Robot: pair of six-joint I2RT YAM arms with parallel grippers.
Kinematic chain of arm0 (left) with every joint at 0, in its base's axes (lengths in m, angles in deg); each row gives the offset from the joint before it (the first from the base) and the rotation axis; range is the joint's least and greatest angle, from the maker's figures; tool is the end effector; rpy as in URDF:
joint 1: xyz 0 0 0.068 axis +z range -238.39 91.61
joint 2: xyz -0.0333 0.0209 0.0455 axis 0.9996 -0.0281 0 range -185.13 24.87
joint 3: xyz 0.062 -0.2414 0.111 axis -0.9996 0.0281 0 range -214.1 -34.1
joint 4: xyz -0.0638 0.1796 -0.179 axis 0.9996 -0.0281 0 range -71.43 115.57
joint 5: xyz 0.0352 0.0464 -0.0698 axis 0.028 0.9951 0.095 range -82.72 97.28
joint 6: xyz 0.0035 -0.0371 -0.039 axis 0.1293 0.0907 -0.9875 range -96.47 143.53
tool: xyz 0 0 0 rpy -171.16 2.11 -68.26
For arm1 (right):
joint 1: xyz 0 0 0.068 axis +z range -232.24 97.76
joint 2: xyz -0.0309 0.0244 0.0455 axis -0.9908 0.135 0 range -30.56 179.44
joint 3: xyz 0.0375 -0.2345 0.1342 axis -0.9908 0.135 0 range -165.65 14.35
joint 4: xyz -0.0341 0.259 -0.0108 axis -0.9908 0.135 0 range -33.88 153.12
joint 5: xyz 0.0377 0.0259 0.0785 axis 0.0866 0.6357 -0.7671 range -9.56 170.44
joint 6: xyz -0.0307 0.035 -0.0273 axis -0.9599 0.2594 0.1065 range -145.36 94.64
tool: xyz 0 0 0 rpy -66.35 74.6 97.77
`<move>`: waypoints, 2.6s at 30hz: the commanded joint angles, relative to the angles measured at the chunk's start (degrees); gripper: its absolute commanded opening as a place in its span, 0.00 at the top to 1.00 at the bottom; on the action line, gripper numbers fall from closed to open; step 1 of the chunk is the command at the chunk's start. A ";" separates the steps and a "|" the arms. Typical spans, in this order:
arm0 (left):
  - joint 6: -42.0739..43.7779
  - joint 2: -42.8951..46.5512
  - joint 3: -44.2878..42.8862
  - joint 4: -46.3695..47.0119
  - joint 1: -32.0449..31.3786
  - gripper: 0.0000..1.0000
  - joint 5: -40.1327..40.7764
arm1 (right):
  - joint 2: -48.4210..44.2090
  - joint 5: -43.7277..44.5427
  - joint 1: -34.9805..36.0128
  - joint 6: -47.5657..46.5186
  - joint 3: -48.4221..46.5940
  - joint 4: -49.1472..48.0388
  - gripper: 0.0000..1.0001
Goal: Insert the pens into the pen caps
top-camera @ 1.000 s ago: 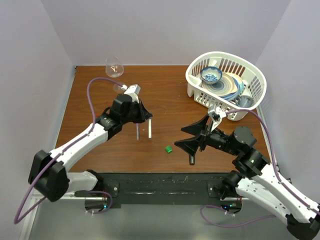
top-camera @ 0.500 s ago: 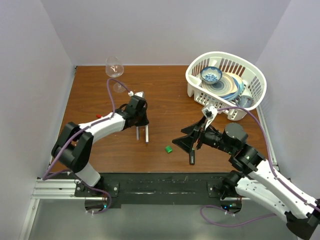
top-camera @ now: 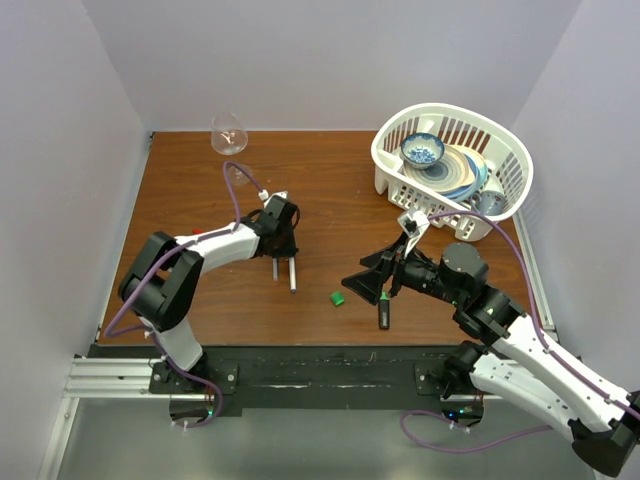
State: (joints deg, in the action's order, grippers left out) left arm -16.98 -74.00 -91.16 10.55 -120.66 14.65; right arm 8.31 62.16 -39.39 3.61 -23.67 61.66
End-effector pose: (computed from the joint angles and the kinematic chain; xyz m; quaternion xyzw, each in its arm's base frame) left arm 0.2925 -0.1793 0.1643 -0.0870 0.9526 -0.1194 0.2658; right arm 0.1152 0.1221 0.3234 -0.1941 0.7178 0.4819 0.4636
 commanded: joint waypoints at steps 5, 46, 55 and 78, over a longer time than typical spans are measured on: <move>-0.80 1.48 -3.50 -0.88 0.10 0.69 1.68 | -0.38 2.81 0.13 0.65 -1.79 -0.53 0.07; 9.84 41.65 14.07 -8.71 18.30 0.39 -17.82 | 11.30 34.55 0.22 22.97 6.29 27.33 0.30; 10.01 42.53 17.15 -2.03 18.39 0.35 -28.29 | 17.11 33.93 1.09 24.38 9.54 23.29 0.38; 4.13 43.41 21.37 8.51 9.08 0.29 -29.01 | 32.85 43.15 15.68 26.49 3.75 20.05 0.90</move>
State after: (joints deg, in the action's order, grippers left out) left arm -9.90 -30.24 -70.75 12.62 -107.07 -14.81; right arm 41.34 103.18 -26.17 29.82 -18.77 85.42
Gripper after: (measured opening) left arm 0.711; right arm 0.327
